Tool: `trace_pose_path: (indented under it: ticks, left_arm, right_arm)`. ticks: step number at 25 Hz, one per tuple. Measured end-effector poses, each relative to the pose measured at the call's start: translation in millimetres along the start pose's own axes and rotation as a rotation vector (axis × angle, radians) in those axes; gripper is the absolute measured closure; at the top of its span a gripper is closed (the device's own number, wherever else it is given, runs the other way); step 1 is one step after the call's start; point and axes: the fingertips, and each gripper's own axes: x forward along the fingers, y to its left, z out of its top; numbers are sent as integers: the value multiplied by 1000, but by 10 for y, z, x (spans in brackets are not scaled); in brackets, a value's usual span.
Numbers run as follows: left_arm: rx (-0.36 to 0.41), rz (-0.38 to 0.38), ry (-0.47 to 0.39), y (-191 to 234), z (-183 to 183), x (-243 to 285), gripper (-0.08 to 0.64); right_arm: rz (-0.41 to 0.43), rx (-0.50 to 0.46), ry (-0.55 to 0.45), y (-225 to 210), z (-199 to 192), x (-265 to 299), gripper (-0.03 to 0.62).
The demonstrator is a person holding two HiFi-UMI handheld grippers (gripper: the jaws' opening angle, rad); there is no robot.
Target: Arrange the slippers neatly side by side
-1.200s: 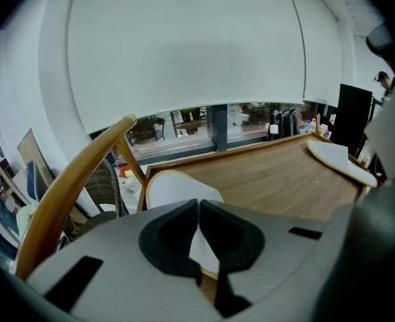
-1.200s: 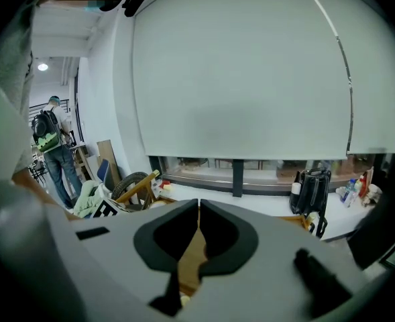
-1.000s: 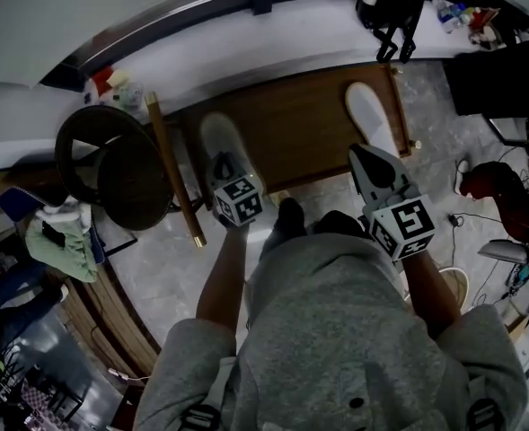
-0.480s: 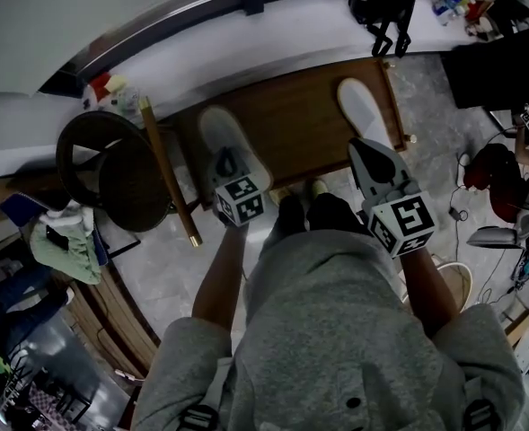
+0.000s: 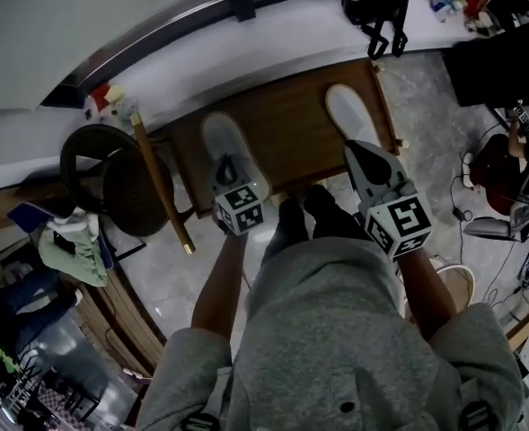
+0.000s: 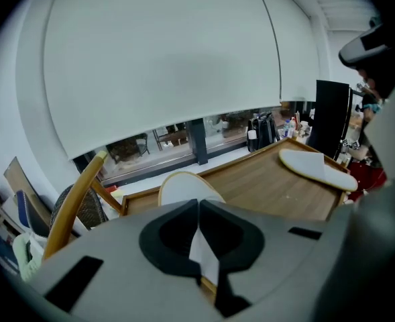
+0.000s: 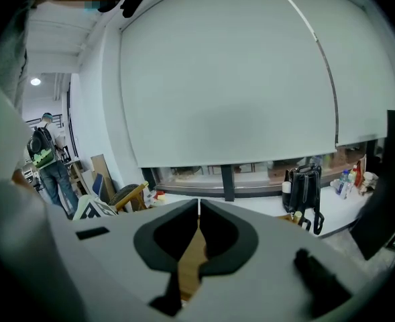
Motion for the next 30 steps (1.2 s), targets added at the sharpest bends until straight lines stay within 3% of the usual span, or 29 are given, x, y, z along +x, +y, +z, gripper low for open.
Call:
trace_pose_path:
  ticks: [30]
  left_arm:
    - [157,-102,45,-905,72,469,537]
  right_arm:
    - [-53,64,66,-692,-392,-153,566]
